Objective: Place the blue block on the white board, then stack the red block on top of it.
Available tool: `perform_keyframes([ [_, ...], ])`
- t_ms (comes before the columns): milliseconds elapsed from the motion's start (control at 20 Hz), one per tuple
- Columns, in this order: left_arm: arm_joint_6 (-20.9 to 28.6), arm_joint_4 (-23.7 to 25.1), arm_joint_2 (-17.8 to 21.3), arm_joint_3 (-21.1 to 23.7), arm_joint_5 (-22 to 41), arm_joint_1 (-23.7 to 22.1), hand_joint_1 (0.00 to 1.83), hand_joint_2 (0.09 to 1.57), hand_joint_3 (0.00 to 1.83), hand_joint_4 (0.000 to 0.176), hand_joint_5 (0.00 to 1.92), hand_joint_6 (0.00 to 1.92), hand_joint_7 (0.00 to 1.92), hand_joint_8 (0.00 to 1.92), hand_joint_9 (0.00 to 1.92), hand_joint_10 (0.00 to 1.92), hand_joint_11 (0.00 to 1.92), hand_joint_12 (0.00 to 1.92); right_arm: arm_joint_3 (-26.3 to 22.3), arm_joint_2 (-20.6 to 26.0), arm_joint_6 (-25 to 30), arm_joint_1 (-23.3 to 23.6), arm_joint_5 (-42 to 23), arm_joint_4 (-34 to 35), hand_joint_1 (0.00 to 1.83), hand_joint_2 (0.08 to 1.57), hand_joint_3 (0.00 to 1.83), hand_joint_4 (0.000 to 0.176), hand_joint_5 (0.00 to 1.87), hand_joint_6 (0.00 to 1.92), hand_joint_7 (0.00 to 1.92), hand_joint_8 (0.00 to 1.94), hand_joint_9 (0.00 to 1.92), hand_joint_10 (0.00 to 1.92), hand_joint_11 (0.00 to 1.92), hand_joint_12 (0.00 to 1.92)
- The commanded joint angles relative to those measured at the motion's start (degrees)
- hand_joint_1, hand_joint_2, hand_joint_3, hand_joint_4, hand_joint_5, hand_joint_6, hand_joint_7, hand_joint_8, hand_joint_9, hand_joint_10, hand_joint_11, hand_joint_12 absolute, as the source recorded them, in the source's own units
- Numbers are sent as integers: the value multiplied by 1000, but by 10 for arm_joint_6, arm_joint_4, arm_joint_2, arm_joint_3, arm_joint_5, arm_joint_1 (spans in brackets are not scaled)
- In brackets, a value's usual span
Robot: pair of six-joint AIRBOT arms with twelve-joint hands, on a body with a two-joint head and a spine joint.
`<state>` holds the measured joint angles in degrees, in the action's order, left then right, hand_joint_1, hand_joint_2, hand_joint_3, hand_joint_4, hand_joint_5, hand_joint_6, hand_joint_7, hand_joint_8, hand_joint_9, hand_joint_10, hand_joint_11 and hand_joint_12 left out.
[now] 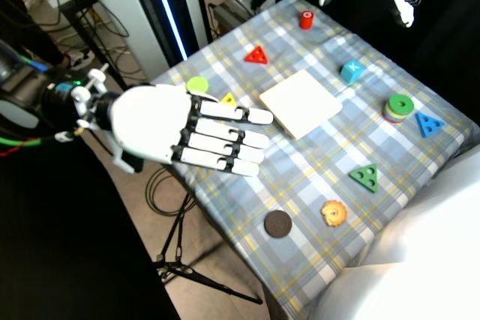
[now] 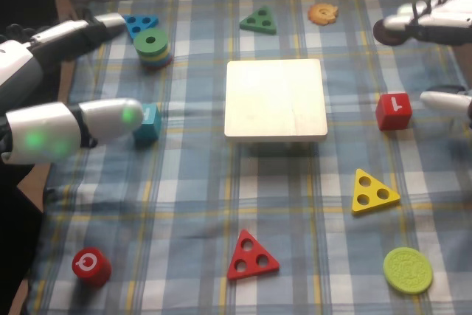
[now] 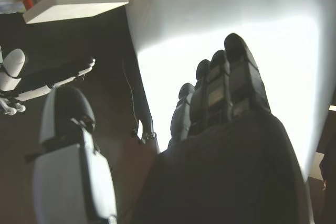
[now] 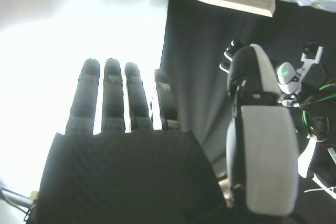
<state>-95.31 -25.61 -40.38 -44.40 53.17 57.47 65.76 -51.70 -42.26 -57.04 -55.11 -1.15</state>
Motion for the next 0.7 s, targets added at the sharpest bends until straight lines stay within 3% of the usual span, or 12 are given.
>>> perform_keyframes([
  [0,3,9,1,-3,63,-7,470,1023,4,176,302,5,281,4,211,8,0,375,1,1,1,8,-69,11,588,1280,3,0,491,3,473,3,452,10,225,602],
  [100,-35,4,1,-5,52,-15,548,1010,0,176,321,5,284,2,204,2,0,348,-1,1,2,11,-69,7,554,1291,5,0,490,1,473,1,454,5,230,592],
  [150,-79,-12,-2,-4,45,-23,581,991,0,176,335,8,304,9,221,7,2,344,-1,1,2,12,-69,5,532,1297,5,0,491,1,476,1,459,5,236,586],
  [200,-154,-43,-10,-5,34,-38,612,982,0,176,323,2,304,7,234,11,0,339,-3,1,3,15,-69,0,528,1298,5,0,491,0,479,2,463,6,240,584],
  [350,-276,-94,-34,-21,-4,-68,670,968,0,176,297,0,263,0,198,0,2,295,-4,2,14,18,-73,-13,552,1309,4,0,485,0,479,1,471,6,248,578],
  [650,-453,-174,-89,-72,-82,-112,808,893,0,176,361,7,312,5,236,6,43,268,-10,5,27,20,-86,-33,620,1315,0,0,492,3,490,3,499,8,278,586],
])
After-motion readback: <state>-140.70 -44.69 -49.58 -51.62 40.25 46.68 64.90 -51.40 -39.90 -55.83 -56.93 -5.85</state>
